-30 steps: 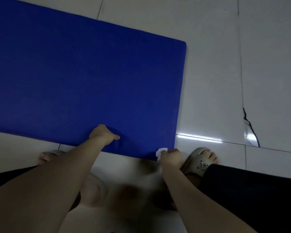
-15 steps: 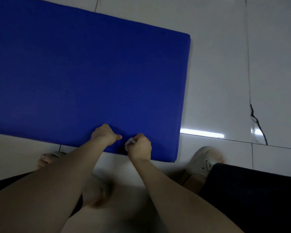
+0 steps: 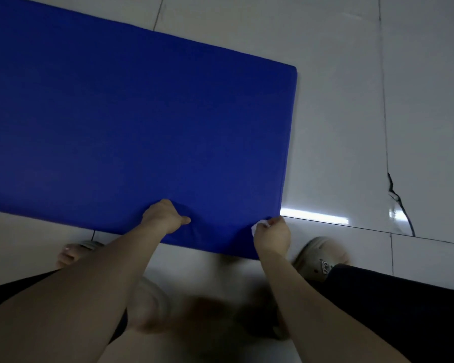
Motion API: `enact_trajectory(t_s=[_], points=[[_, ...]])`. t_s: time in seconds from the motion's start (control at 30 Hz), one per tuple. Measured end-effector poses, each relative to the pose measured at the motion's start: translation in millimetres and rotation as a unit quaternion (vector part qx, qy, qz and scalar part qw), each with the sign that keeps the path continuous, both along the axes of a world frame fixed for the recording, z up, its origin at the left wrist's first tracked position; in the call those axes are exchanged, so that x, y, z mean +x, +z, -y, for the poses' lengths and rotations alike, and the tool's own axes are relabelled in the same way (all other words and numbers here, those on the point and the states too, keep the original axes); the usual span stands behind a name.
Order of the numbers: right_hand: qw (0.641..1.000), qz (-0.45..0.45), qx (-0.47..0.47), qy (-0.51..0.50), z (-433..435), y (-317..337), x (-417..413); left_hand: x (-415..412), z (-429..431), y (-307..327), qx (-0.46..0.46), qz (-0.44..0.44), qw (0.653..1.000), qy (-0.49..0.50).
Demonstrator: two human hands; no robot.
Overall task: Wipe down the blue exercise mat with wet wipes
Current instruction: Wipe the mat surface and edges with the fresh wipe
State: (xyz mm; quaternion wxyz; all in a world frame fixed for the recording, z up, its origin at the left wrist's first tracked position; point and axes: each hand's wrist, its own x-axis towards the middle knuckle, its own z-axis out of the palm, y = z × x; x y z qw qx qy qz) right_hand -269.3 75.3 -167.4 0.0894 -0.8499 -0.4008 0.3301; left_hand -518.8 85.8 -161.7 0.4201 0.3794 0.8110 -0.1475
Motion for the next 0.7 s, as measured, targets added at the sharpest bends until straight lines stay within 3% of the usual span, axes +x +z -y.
enact_trajectory(t_s=[0.1,0.37,0.7], points=[[0.999,-0.032,0.013,0.027,-3,1,-39,-1,0,0,-0.002,-0.002,1.0,-0.007],[0.956,-0.068,0.003,0.285,-8,15,-94,-5,-7,0,-0.023,0.001,0.999,-0.027],[0.982,0.056,-0.024,0.181,-20,12,36,-4,-4,1,-0.007,0.021,0.999,-0.028]])
